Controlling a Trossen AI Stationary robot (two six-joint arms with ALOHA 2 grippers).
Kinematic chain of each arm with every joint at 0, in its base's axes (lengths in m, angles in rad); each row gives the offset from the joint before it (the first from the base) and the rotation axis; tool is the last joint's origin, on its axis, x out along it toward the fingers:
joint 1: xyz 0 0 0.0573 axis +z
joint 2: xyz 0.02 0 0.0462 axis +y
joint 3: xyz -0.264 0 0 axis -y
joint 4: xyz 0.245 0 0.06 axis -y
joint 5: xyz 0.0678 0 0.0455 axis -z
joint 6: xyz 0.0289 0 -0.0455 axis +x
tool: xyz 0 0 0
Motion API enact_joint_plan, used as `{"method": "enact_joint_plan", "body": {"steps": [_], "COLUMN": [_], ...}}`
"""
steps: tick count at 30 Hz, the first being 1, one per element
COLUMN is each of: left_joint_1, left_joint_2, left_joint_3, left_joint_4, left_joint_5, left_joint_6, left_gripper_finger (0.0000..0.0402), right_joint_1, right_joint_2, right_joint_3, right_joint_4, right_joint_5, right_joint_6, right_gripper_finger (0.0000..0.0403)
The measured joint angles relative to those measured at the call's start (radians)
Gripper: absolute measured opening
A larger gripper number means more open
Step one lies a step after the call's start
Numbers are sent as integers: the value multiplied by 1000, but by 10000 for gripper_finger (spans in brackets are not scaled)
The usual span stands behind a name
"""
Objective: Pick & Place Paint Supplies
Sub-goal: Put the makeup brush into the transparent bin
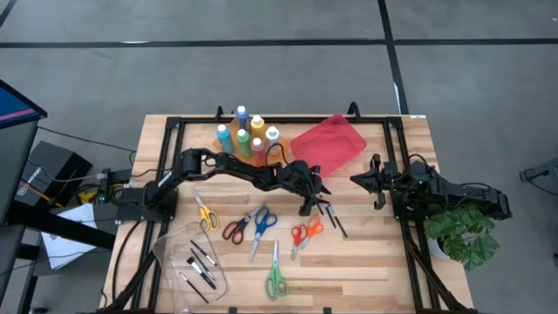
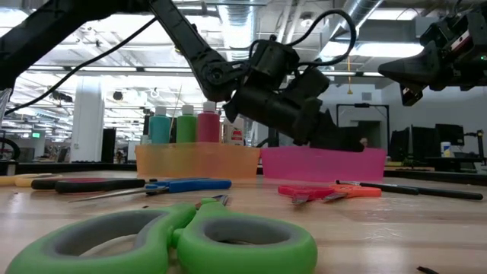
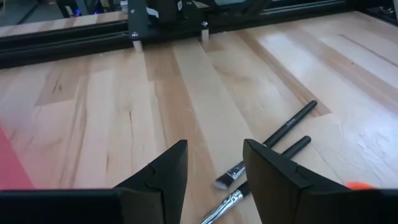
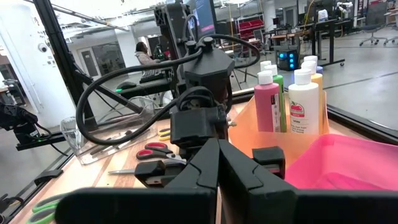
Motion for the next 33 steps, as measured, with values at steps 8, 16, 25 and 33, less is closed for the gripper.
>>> {"method": "enact_joint_plan", "body": {"steps": [8, 16, 25, 33], "left_joint_1": [0, -34, -29, -62], "left_joint_2": [-9, -14, -33, -64], "left_joint_3": [3, -2, -5, -4], "left_joint_4": [-81, -77, -71, -107], "left_joint_5": [-2, -33, -53, -216], "left_joint_6": [0, -14, -22, -28], "left_gripper_finger": [150, 150, 150, 143], "right_joint_1": [0, 0, 0, 0], "right_joint_2": [0, 0, 0, 0], "right_joint_3": [0, 0, 0, 0], "right_joint_4": [0, 0, 1, 2], "right_joint_5": [0, 0, 0, 0], "right_joint_6": [0, 0, 0, 0], "right_gripper_finger": [0, 0, 0, 0]}}
